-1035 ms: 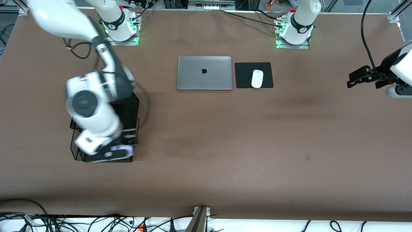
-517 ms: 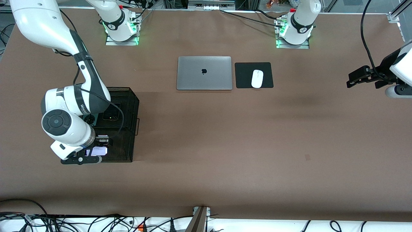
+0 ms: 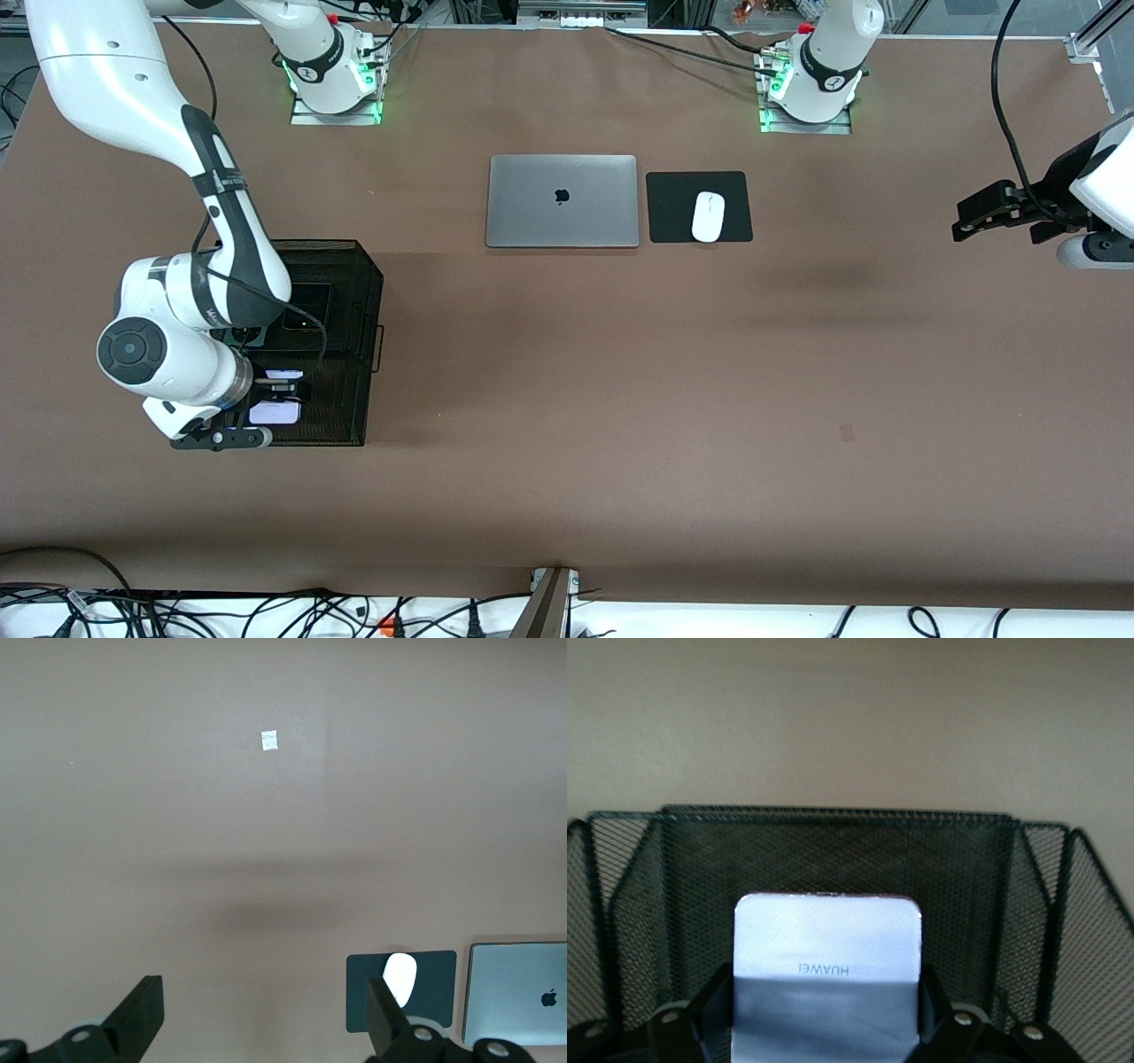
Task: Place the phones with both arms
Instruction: 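Lower the white phone into the basket and open the right gripper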
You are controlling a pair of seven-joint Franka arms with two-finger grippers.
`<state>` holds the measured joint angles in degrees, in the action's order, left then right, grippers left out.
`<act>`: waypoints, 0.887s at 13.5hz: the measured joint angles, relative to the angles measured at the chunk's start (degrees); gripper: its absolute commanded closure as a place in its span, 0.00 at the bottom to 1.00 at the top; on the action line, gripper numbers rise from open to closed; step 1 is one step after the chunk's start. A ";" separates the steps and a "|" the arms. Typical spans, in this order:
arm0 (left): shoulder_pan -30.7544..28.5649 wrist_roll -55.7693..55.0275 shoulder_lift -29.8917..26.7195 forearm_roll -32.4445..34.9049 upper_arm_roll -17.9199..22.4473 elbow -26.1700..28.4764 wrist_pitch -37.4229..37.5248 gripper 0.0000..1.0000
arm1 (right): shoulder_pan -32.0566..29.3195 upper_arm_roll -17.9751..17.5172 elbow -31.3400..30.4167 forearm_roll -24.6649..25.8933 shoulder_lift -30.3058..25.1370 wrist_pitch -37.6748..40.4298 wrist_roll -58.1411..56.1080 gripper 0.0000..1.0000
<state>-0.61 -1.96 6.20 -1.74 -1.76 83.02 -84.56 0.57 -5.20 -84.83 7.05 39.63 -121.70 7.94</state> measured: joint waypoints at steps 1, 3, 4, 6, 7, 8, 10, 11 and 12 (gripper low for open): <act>0.00 0.00 0.00 0.00 0.01 0.01 0.00 0.00 | 0.00 0.48 -0.89 -2.14 0.00 -0.18 -0.08 0.90; 0.00 0.00 0.00 0.00 0.03 0.01 0.00 0.00 | -0.01 1.17 -1.94 -4.33 0.00 -0.87 -0.27 0.29; 0.00 0.00 0.00 0.00 0.04 0.01 0.02 0.00 | -0.01 1.30 -2.06 -4.60 -0.01 -1.27 -0.27 0.00; -0.01 0.00 0.00 0.00 0.05 0.01 0.08 0.00 | -0.01 1.32 -2.07 -4.77 -0.04 -1.85 -0.27 0.00; -0.01 0.00 0.00 0.00 0.08 0.01 0.09 0.00 | -0.01 1.36 -2.06 -4.82 -0.12 -2.11 -0.27 0.00; -0.01 0.00 0.00 0.00 0.12 0.01 0.09 0.00 | -0.01 1.49 -2.05 -4.82 -0.23 -2.41 -0.27 0.00; -0.01 0.00 0.00 0.00 0.18 0.01 0.10 0.00 | -0.01 1.89 -1.54 -4.83 -0.38 -2.58 -0.30 0.00; -0.01 0.01 0.00 0.00 0.18 0.01 0.10 0.00 | -0.01 2.04 -0.69 -4.83 -0.44 -1.85 -0.34 0.00; -0.01 0.01 0.00 0.00 0.18 0.01 0.10 0.00 | -0.02 2.16 0.61 -4.83 -0.55 0.58 -0.35 0.00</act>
<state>-0.62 -1.96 6.20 -1.74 -1.58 83.03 -84.46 0.55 -3.04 -84.23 2.22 39.08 -121.12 7.59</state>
